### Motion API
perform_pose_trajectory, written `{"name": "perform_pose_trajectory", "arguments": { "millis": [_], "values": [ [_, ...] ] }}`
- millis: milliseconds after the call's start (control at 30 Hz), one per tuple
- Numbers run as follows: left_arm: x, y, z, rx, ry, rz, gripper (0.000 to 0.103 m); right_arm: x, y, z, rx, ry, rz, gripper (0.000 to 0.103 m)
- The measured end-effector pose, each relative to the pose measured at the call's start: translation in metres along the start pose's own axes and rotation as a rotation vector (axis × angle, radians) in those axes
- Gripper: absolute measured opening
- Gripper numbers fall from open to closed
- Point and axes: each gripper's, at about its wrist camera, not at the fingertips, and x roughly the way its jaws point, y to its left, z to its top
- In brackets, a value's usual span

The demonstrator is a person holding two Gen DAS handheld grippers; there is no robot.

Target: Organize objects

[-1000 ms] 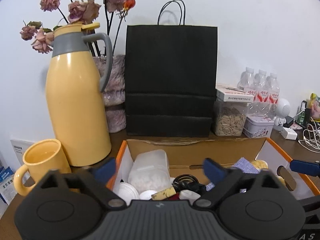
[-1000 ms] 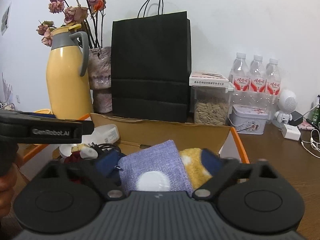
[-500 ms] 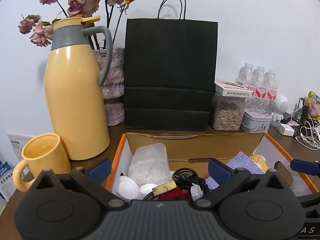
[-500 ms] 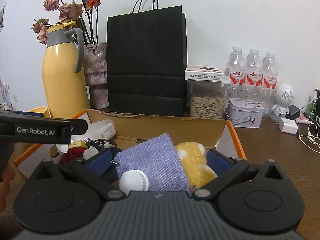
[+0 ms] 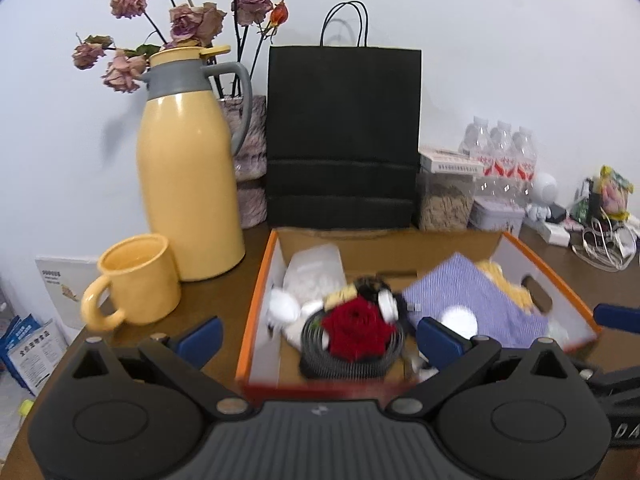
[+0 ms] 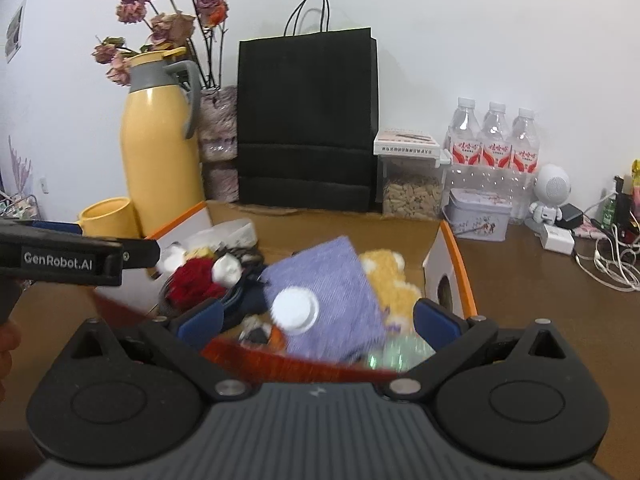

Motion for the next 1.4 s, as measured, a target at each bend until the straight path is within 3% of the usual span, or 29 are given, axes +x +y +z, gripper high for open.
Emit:
{"name": "perform_pose_trajectory", "arguments": {
  "millis": [300,567,1400],
  "values": [
    [-0.055,0.008,-0.044,0.003,0.054,0.025,0.103,-0.056,0.007,-0.029,0.017,0.030,-0.011,0.103],
    [-0.089,0.011,-0.061,-0.007,0.058,0.021,0.103,-0.092,0.012,-0.043,0.035,0.024,-0.017,0.103],
    [-0.101,0.005,-0.065,-0.007,0.049,0.004,0.103,-0.105,0.014,-0.050,0.040,0.027,-0.018,0.103]
  ]
}}
